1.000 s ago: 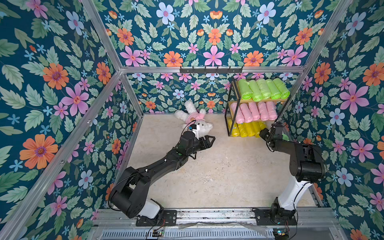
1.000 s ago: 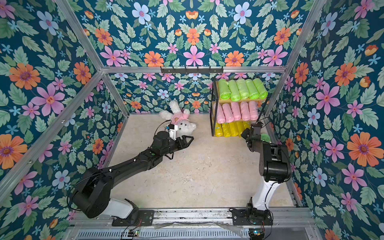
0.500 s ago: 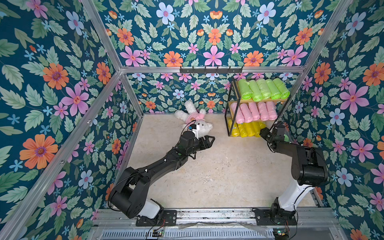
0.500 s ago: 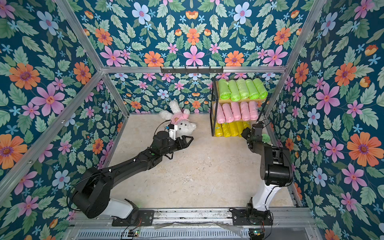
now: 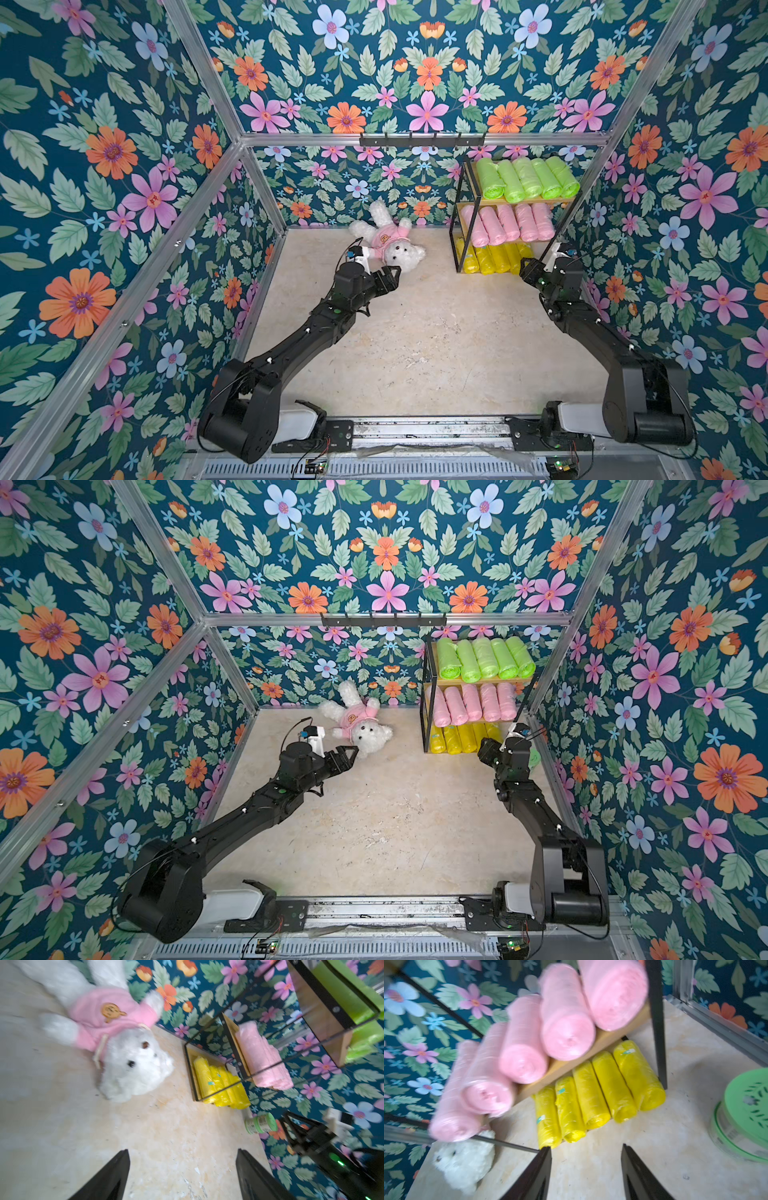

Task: Sort the rolls of trash bags by color and place them on the shelf
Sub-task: Place the roll of trash bags on the shelf, then reset both arms

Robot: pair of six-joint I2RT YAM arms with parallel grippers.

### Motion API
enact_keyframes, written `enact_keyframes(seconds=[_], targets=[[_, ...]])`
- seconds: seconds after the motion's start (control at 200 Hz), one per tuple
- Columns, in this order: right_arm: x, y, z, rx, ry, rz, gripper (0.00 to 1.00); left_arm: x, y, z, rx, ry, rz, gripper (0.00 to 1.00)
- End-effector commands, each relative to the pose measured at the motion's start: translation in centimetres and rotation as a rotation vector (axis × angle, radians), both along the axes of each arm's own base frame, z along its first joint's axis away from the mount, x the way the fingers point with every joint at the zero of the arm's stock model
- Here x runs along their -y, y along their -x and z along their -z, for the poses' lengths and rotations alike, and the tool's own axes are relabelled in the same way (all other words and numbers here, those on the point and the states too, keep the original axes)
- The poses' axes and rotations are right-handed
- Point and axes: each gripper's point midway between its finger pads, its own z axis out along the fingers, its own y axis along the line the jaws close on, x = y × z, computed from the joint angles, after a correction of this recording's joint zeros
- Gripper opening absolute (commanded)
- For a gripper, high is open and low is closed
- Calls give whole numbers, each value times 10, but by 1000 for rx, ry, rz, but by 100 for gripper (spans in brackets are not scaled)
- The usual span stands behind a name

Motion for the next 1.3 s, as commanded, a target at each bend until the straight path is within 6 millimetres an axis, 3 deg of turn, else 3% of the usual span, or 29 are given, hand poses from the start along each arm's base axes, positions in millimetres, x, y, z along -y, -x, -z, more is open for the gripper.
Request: enact_keyframes(seconds=[0.0, 0.135, 0.245, 0.44, 0.615, 0.705, 0.82, 1.03, 1.16, 1.295], targets=[[-6, 18, -24, 35, 110, 1, 61, -46, -5, 3, 53, -130, -157, 86], [-16, 45, -62, 116, 166, -1, 62, -96, 1, -8, 128, -269, -334, 87], [-14, 67, -76, 162, 195, 15, 66, -125, 9, -18, 192, -370, -445, 89], [14, 98, -51, 198, 230, 147, 82, -162, 25, -28, 299, -494, -592, 99], [33, 111, -24, 214, 240, 256, 93, -199, 32, -15, 311, -651, -753, 99], [43, 114, -7, 215, 256, 316, 99, -208, 31, -4, 313, -720, -788, 99], [53, 112, 15, 195, 295, 370, 99, -210, 27, 13, 339, -791, -756, 99], [58, 94, 47, 170, 349, 334, 99, -217, 3, 48, 289, -842, -664, 99], [60, 83, 56, 182, 303, 281, 99, -219, -7, 68, 298, -817, -619, 99], [56, 73, 52, 203, 345, 244, 99, -225, -7, 83, 322, -789, -625, 99]])
